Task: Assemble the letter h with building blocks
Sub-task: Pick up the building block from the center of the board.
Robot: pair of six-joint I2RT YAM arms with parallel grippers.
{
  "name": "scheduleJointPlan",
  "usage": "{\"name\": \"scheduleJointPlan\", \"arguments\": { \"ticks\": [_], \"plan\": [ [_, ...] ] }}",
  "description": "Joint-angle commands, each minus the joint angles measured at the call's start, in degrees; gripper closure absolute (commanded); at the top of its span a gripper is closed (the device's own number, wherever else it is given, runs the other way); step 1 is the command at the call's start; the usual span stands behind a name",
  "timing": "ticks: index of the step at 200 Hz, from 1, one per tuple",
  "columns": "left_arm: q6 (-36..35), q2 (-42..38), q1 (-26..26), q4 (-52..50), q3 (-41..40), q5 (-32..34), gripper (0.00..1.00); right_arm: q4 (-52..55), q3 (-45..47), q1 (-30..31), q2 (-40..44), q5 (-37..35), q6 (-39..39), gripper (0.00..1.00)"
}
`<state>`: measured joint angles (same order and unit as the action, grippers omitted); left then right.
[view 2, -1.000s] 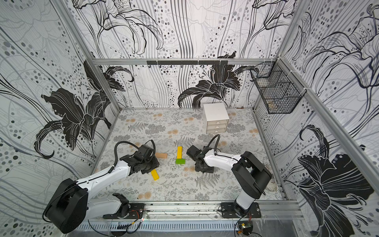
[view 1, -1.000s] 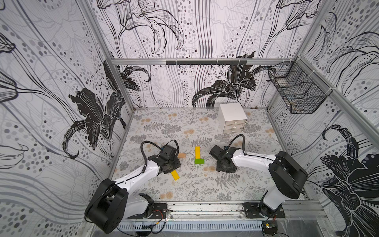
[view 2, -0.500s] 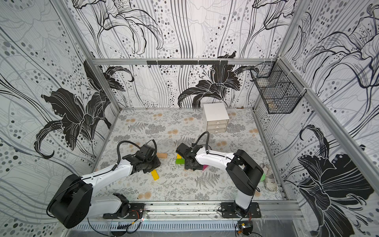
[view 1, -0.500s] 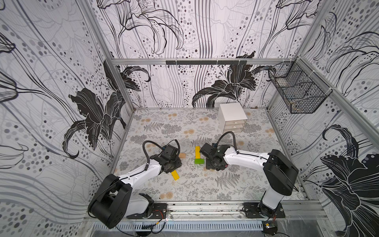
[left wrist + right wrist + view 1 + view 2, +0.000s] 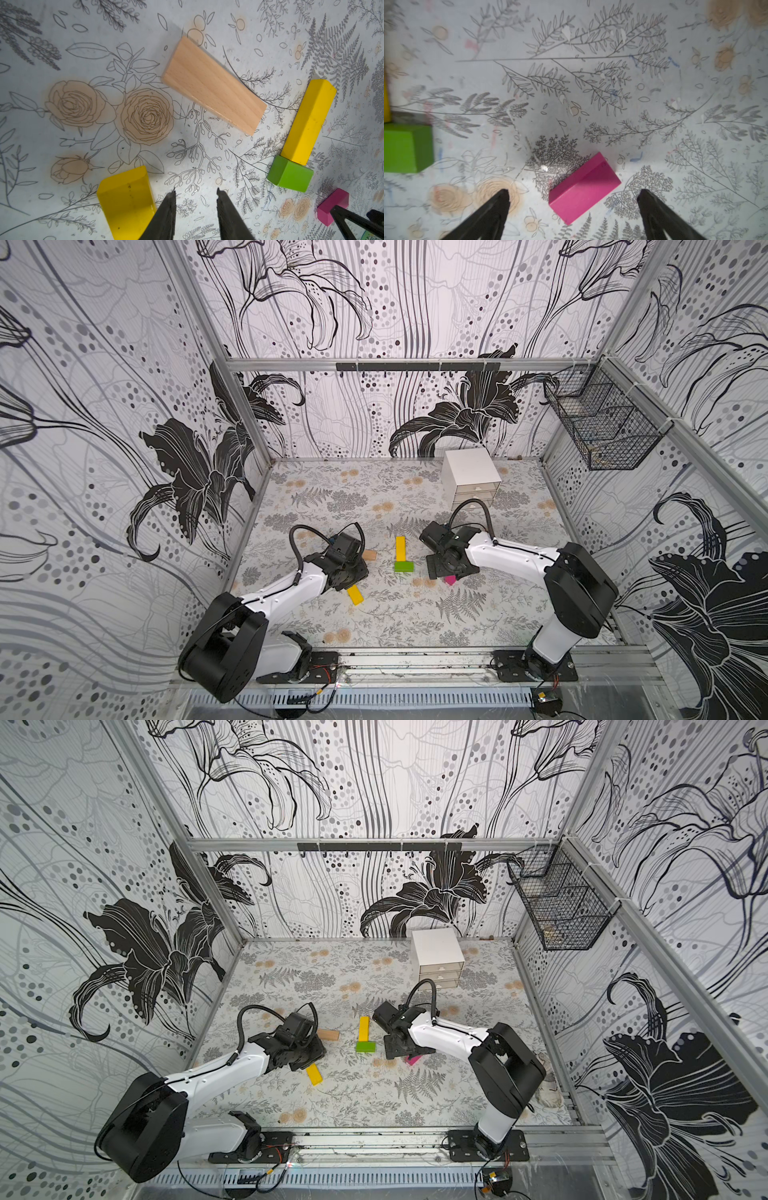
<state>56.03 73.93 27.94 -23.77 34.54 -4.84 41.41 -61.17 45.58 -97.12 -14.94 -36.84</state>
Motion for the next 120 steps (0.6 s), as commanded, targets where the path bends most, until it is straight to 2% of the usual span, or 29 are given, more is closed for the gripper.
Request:
{"name": "scheduleJointPlan", "arguments": {
  "ticks": [1, 41, 45, 69, 120],
  "plan": [
    [-0.58, -0.86, 0.2, 0.77, 0.0, -0.6, 0.64, -1.62, 1.48, -1.28, -2.3, 0.55, 4.05, 0.0],
    [-0.81, -0.48, 0.18, 0.8, -0.2, -0.61, 0.64, -4.37, 1.19, -1.55, -5.17, 3.28, 6.15, 0.04],
    [-0.77, -0.46, 0.24, 0.89, -0.18, -0.61, 0.64, -4.68, 1.25, -1.55, -5.39, 3.62, 6.39, 0.08],
    [-0.71, -0.25, 0.25, 1.15, -0.27, -0.78, 0.64, -5.17, 1.49, -1.59, -6.14, 4.3, 6.5, 0.17],
    [-1.01, 0.19, 0.18, 1.1, -0.14, -0.99, 0.64, -5.57, 4.95, -1.55, -1.95, 6.11, 5.3, 0.17]
  ]
}}
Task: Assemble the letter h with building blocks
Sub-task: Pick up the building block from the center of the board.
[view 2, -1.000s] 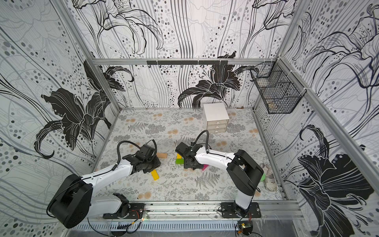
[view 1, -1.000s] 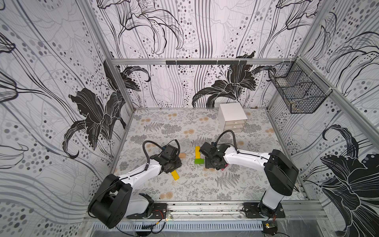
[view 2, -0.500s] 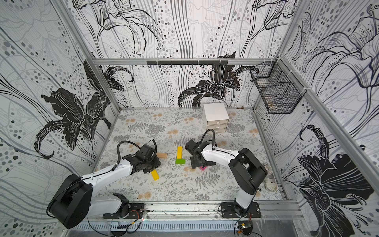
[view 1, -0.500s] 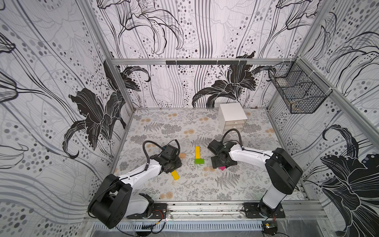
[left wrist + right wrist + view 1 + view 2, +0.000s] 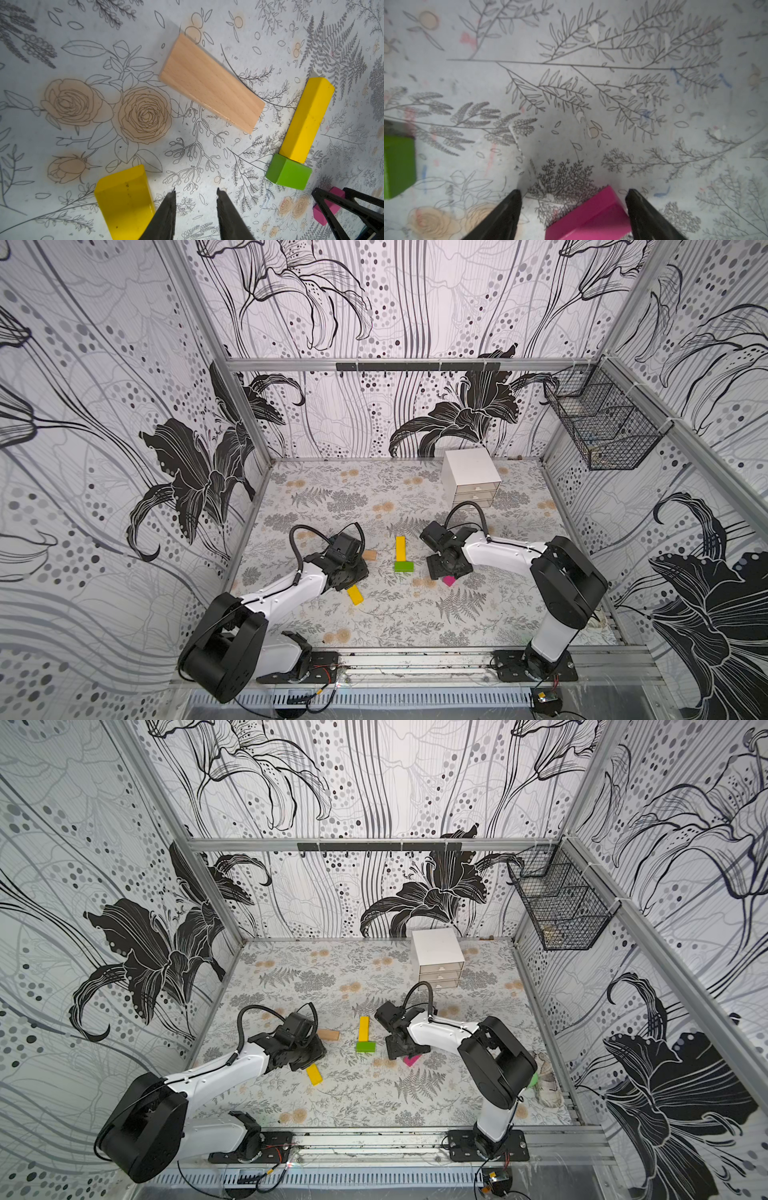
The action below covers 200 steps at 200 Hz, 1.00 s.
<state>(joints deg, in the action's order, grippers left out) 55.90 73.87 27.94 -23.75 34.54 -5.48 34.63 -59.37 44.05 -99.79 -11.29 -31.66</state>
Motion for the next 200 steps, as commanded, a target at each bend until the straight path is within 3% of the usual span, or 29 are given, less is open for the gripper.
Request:
{"name": "scheduleJointPlan", "arguments": {
  "ticks": [1, 96, 157, 200],
  "plan": [
    [-0.92, 0.33, 0.23, 1.03, -0.16, -0.39, 0.64, 1.17, 3.23, -0.02, 0.77, 2.57, 0.07, 0.17],
    [-0.92, 1.19, 0.19, 1.6, -0.09, -0.76, 0.64, 1.53, 6.26, 0.07, 6.22, 6.54, -0.86, 0.18],
    [-0.88, 1.46, 0.23, 1.6, 0.15, -0.77, 0.64, 2.12, 7.3, 0.11, 7.27, 5.76, -2.47, 0.5],
    [-0.89, 1.68, 0.25, 1.64, 0.26, -0.64, 0.64, 2.23, 3.71, 0.54, 6.82, 4.43, -6.82, 0.57]
  ]
}}
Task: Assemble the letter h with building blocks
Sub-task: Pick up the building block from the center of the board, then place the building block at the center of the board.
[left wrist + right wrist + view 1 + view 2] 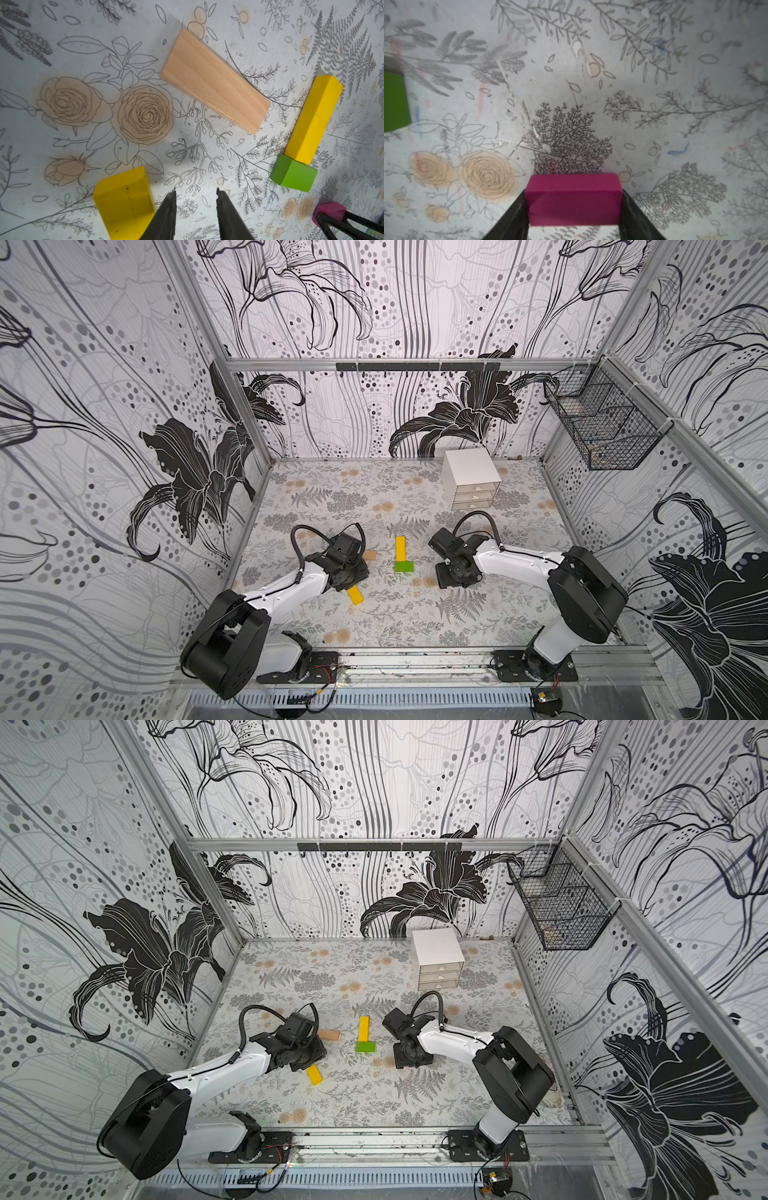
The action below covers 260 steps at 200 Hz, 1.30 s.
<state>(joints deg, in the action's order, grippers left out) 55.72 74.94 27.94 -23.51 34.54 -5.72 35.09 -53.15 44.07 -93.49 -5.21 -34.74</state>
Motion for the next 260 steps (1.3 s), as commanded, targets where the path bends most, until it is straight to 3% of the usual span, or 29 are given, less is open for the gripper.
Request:
{"name": "scheduleJointPlan", "arguments": {
  "ticks": [1, 85, 148, 209, 260],
  "plan": [
    [-0.71, 0.63, 0.26, 1.42, 0.26, -0.37, 0.64, 1.74, -2.68, 0.55, 0.43, -1.64, -3.88, 0.57],
    [-0.79, 0.72, 0.2, 1.29, 0.28, -0.13, 0.64, 5.55, -19.12, 5.44, -13.94, -6.79, -10.99, 0.58],
    [-0.95, 1.52, 0.24, 1.92, 0.52, -0.5, 0.64, 6.42, -20.4, 5.5, -15.31, -7.93, -12.18, 0.58],
    [-1.03, 1.62, 0.22, 2.0, 0.42, -0.52, 0.64, 6.32, -21.53, 5.5, -15.68, -6.78, -12.13, 0.36],
    [-0.92, 2.91, 0.29, 3.41, 1.03, -1.31, 0.65, 7.01, -20.6, 5.5, -11.04, -7.71, -12.16, 0.21]
  ]
}}
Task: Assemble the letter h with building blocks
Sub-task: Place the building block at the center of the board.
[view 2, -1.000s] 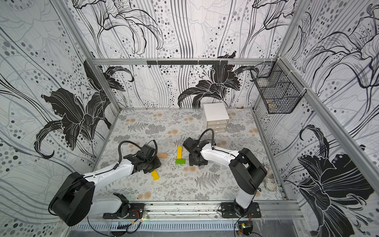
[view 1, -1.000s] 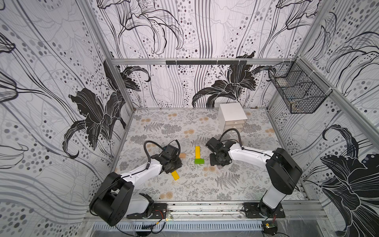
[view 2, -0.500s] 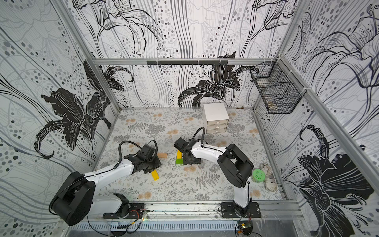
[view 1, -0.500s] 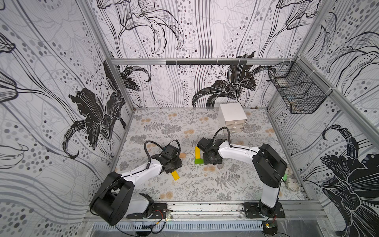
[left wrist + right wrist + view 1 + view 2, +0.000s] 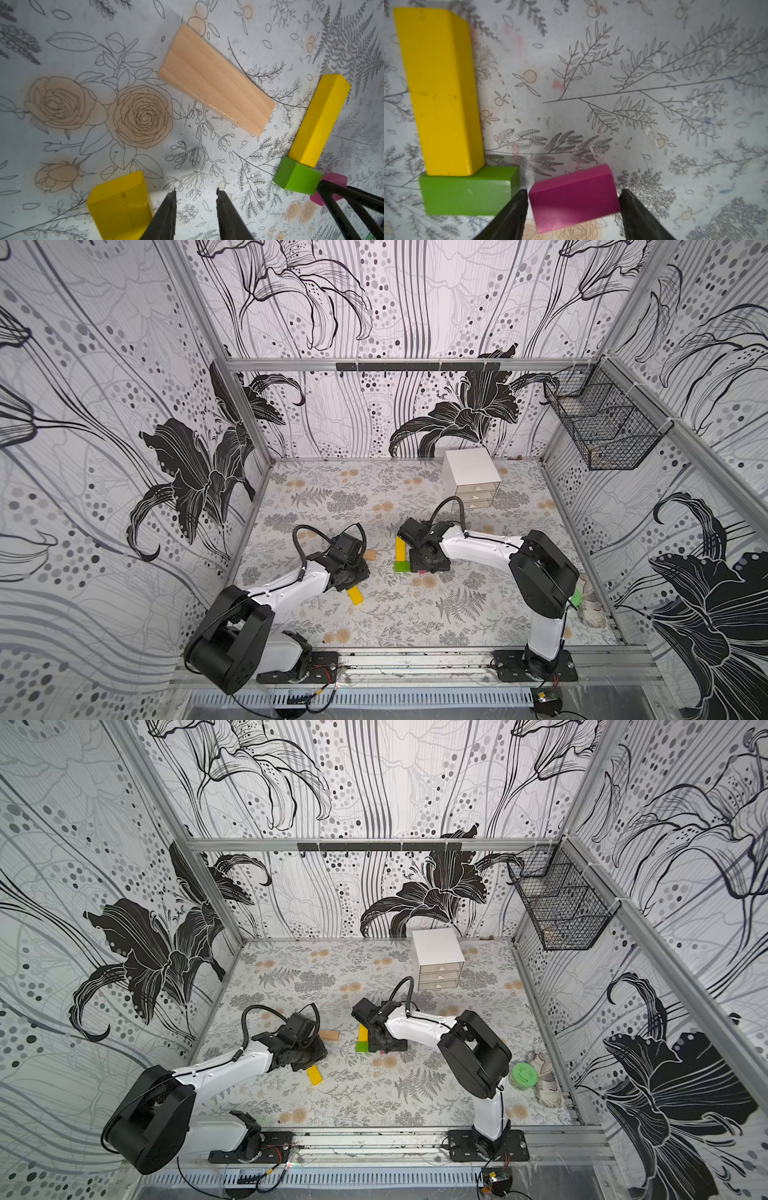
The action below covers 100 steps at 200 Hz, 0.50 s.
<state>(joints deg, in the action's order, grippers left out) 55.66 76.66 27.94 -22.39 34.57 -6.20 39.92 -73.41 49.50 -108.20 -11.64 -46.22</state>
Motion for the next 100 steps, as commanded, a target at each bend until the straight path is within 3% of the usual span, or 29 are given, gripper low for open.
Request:
{"name": "scheduleJointPlan", "arguments": {
  "ticks": [1, 12, 30, 63, 100],
  "plan": [
    [-0.88, 1.24, 0.28, 2.28, 1.02, -0.83, 0.65, 2.22, -0.38, 0.08, 3.77, -1.28, -0.66, 0.21],
    [-0.66, 1.9, 0.27, 2.73, 1.29, -1.05, 0.66, 2.44, -0.36, 0.08, 4.62, -1.28, -0.46, 0.18],
    [-0.17, 3.0, 0.62, 4.37, 1.47, -1.53, 0.75, 2.94, 0.39, 0.07, 6.2, -1.78, -0.55, 0.19],
    [0.96, 5.59, 2.11, 7.89, 1.81, -1.95, 0.95, 1.61, 6.33, -2.78, 9.32, -1.94, -0.43, 0.41],
    [1.97, 9.86, 3.22, 12.0, 2.0, -3.31, 1.0, 0.73, 11.12, -6.49, 11.25, -0.97, 1.18, 0.56]
  ]
}}
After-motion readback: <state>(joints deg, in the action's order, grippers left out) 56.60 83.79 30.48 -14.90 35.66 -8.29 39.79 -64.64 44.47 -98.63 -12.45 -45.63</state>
